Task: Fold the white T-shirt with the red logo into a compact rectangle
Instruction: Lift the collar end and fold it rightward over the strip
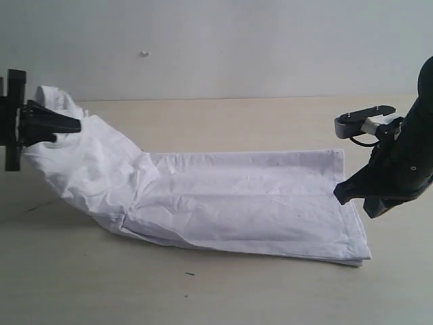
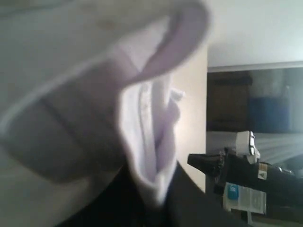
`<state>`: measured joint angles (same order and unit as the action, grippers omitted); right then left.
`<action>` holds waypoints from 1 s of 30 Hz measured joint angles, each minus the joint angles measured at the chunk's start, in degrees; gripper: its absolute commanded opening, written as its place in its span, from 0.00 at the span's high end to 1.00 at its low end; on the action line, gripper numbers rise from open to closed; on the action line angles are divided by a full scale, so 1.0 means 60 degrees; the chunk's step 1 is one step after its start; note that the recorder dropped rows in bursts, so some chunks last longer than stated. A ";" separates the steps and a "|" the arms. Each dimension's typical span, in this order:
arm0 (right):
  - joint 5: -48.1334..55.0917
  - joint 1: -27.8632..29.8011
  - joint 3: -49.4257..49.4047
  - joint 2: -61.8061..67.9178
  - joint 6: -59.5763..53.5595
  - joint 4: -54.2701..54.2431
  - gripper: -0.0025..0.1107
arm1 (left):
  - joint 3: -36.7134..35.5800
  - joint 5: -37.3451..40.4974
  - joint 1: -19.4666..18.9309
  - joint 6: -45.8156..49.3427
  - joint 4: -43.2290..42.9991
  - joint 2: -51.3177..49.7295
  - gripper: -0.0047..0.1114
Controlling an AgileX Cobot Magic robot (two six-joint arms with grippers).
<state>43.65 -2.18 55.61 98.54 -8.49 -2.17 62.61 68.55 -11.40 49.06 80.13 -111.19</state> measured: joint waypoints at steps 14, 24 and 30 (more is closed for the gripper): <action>-0.0042 0.0000 0.0000 0.0000 0.0407 0.0008 0.98 | 0.0542 -0.0193 0.4039 0.0436 0.2718 0.0000 0.96; -0.0225 0.0000 0.0000 -0.0542 0.1869 0.1284 0.98 | 0.1280 -0.2881 0.6232 0.0436 0.2905 0.0000 0.96; -0.0204 0.0000 0.0000 -0.0718 0.1874 0.1193 0.98 | 0.1682 -0.4166 0.7181 0.0436 0.3012 -0.0239 0.96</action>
<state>42.42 -2.18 55.61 94.23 2.75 4.98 72.71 43.56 31.69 51.68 98.21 -112.62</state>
